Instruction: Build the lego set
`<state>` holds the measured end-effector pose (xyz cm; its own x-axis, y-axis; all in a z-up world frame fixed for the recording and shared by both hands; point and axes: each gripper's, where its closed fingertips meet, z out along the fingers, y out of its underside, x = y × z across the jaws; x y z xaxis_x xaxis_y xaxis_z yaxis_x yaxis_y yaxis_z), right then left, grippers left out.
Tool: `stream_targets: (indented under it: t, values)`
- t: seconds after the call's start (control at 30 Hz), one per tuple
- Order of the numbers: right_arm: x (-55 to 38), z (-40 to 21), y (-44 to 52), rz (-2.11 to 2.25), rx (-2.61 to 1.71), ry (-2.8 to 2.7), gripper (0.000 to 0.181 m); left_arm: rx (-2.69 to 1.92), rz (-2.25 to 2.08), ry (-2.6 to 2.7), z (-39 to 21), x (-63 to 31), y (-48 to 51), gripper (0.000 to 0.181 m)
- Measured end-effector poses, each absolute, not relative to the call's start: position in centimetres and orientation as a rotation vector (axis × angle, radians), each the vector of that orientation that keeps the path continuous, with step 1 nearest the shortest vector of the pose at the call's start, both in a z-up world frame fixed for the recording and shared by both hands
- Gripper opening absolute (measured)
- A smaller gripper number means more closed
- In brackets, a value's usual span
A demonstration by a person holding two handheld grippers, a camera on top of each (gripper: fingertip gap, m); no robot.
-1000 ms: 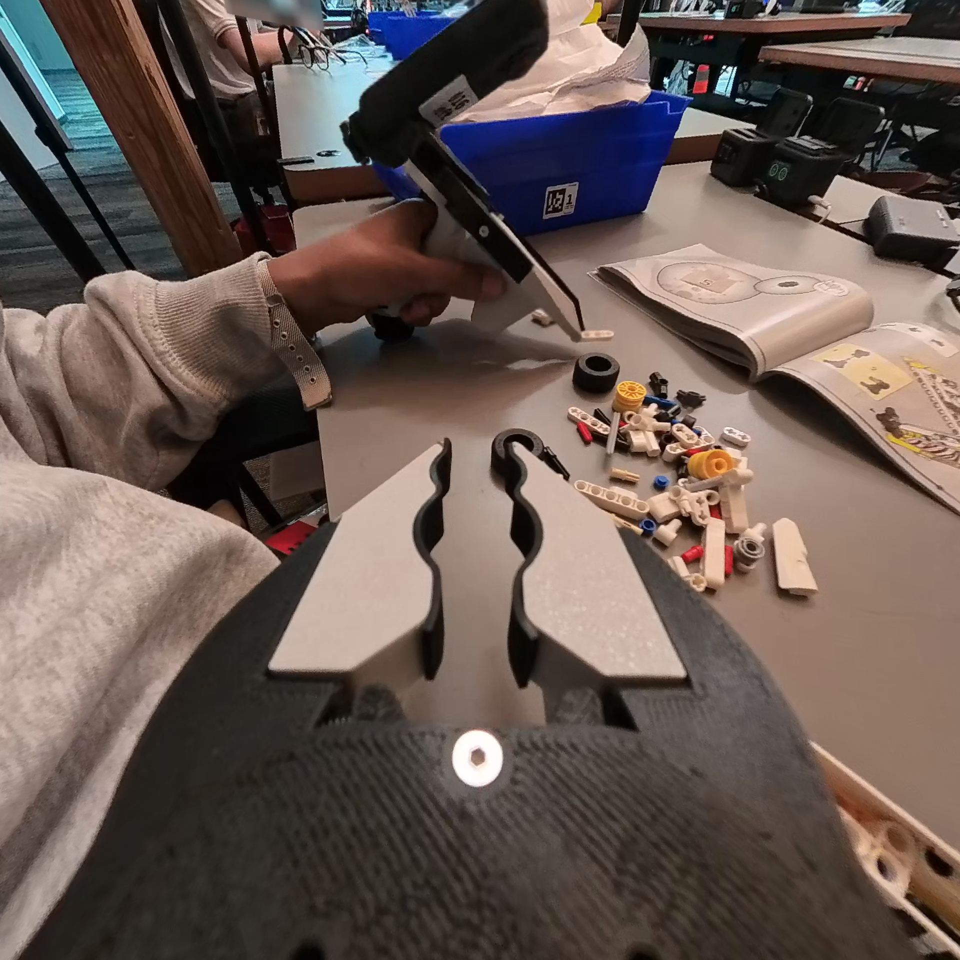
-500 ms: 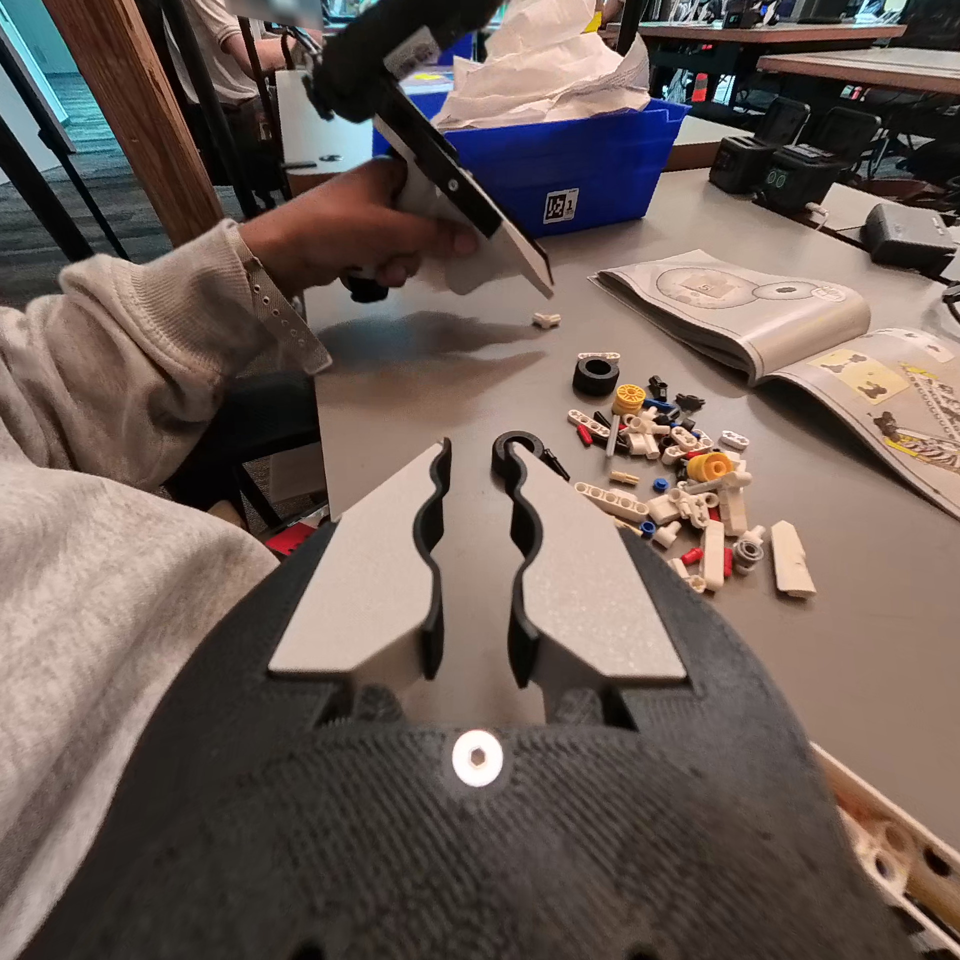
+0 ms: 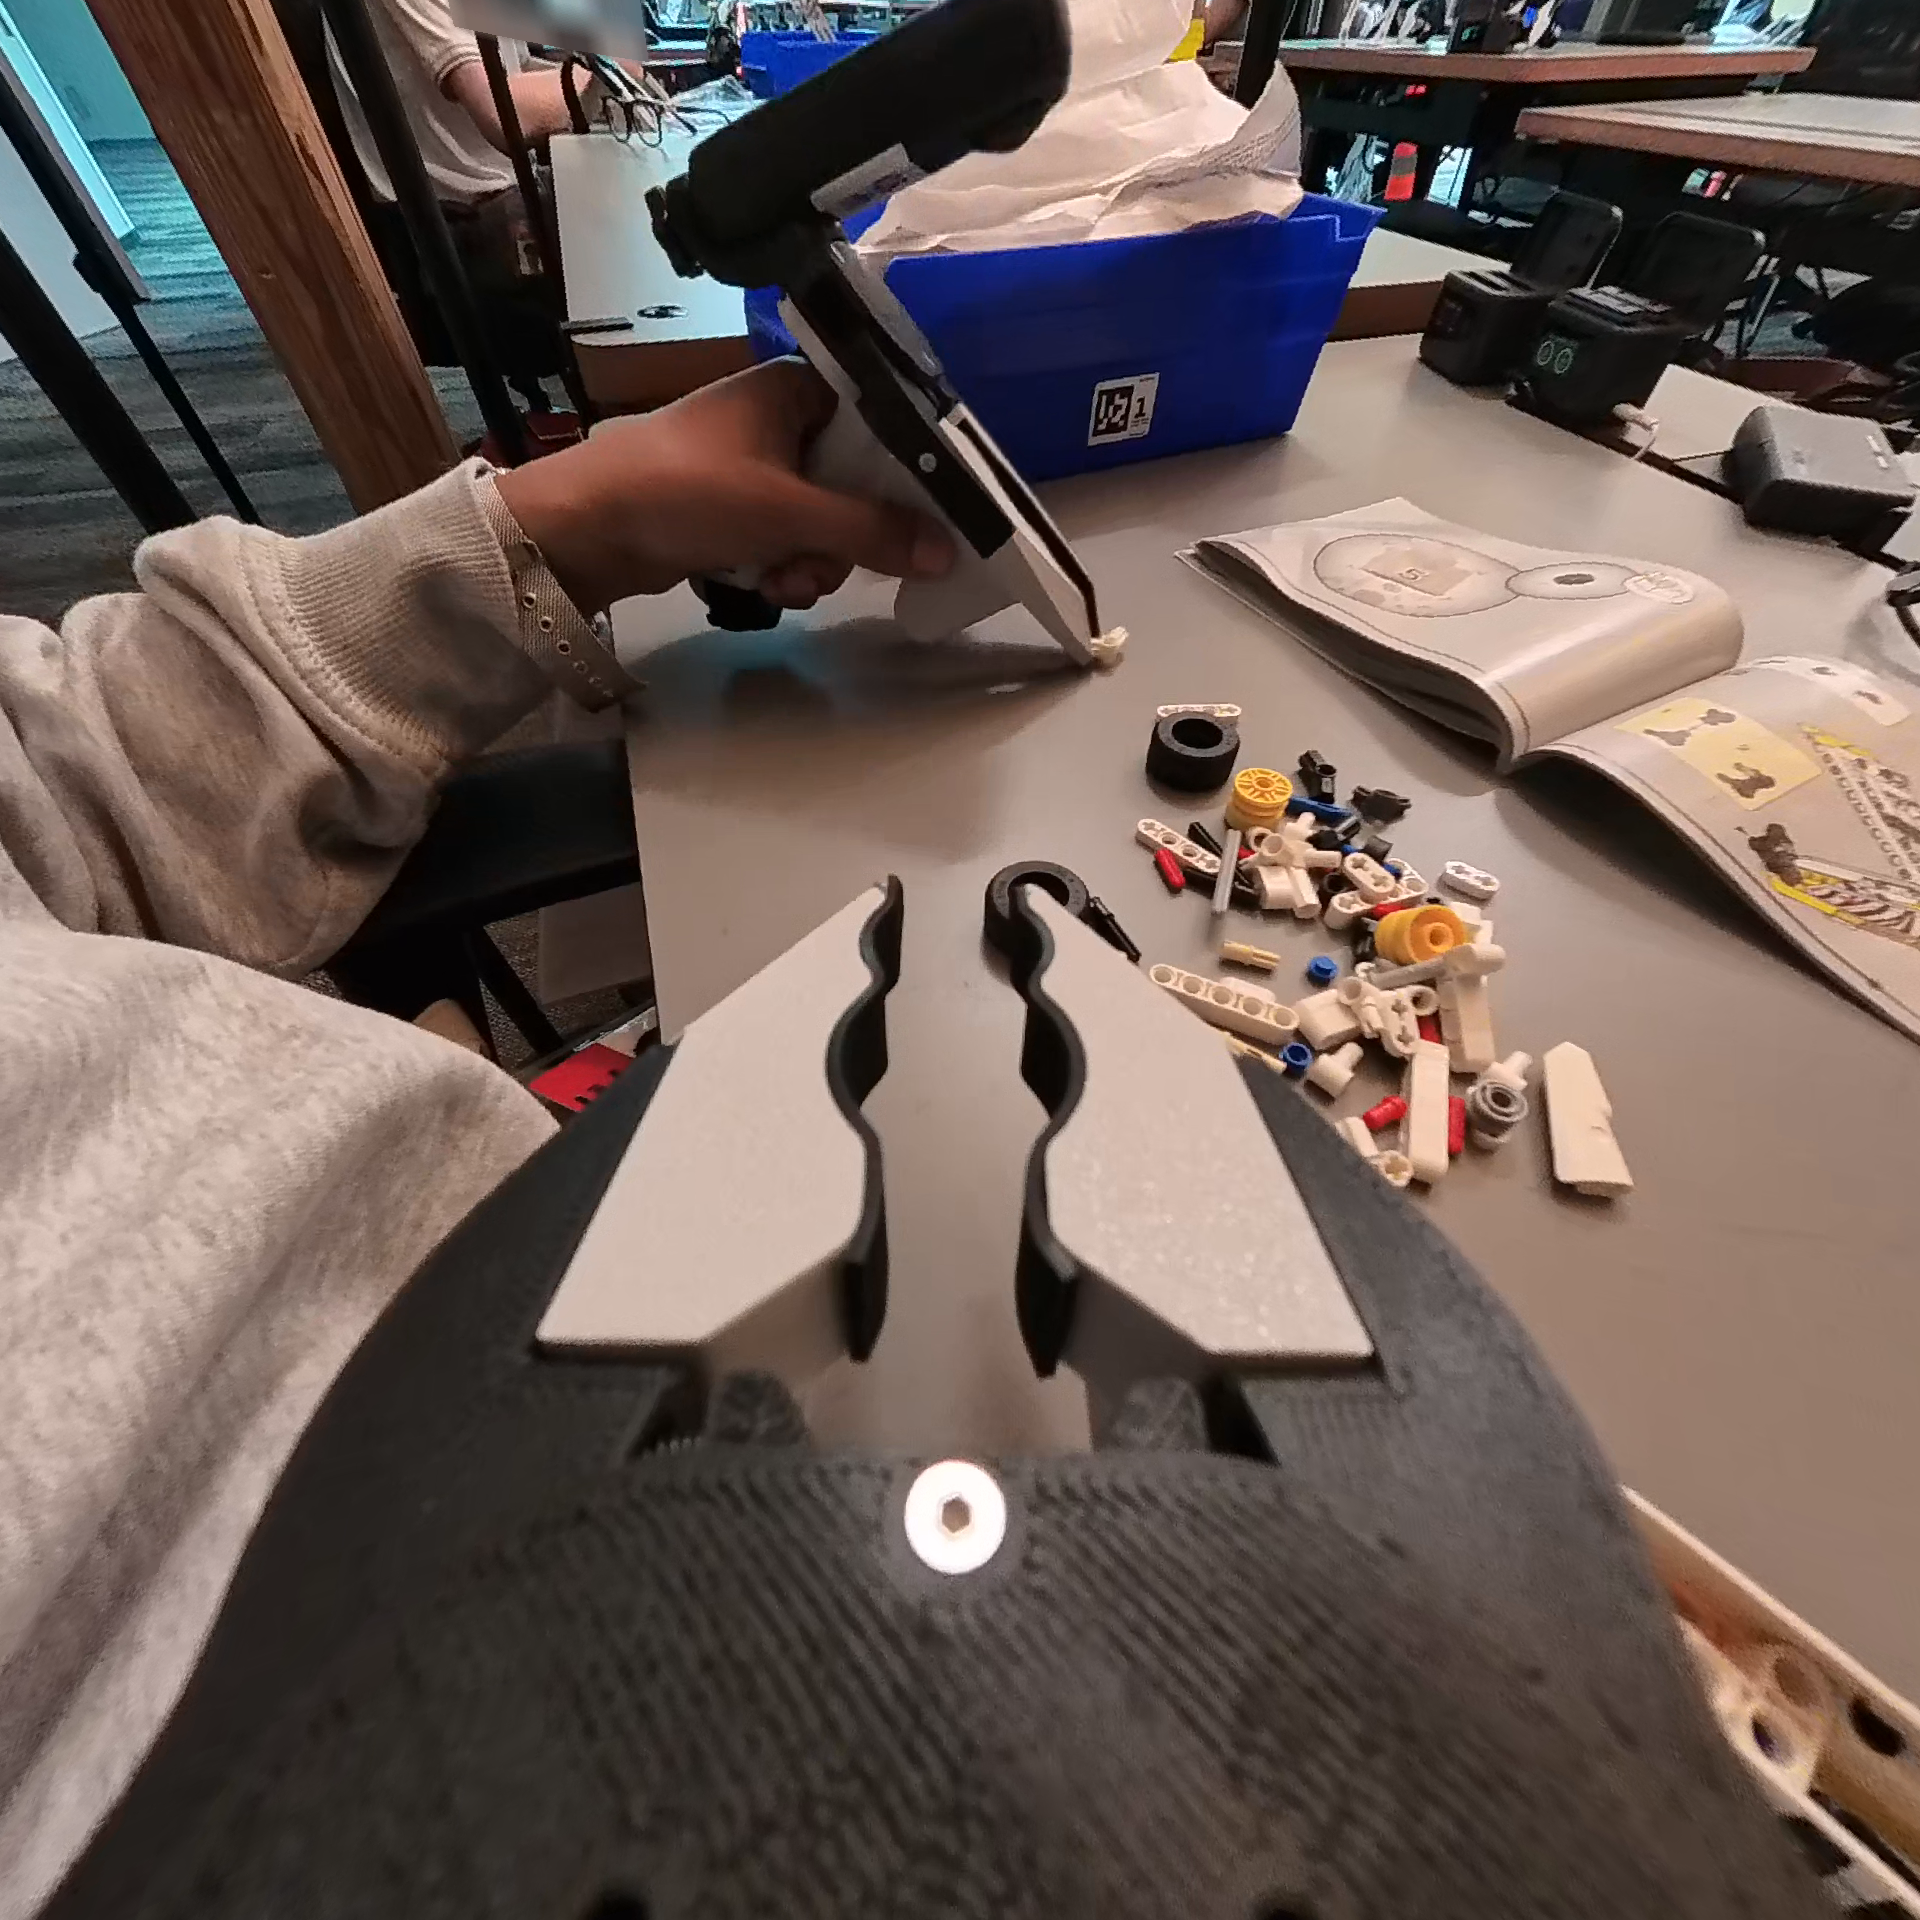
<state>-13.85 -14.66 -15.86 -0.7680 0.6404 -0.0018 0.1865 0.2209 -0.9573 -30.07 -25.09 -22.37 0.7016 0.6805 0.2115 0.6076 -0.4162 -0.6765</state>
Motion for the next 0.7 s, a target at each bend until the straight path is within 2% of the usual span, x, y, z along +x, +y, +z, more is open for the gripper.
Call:
stream_targets:
  t: [0.5,0.7]
  values:
    - [-13.7,-15.8,-14.6,1.568,-0.765,-2.107,0.018,-2.029,0.140,-0.617,-18.8,-27.0,-18.1,0.005]
    - [-13.7,-15.8,-14.6,1.567,-0.767,-2.110,0.018,-2.019,-0.214,-0.418,-18.0,-22.0,-15.4,0.005]
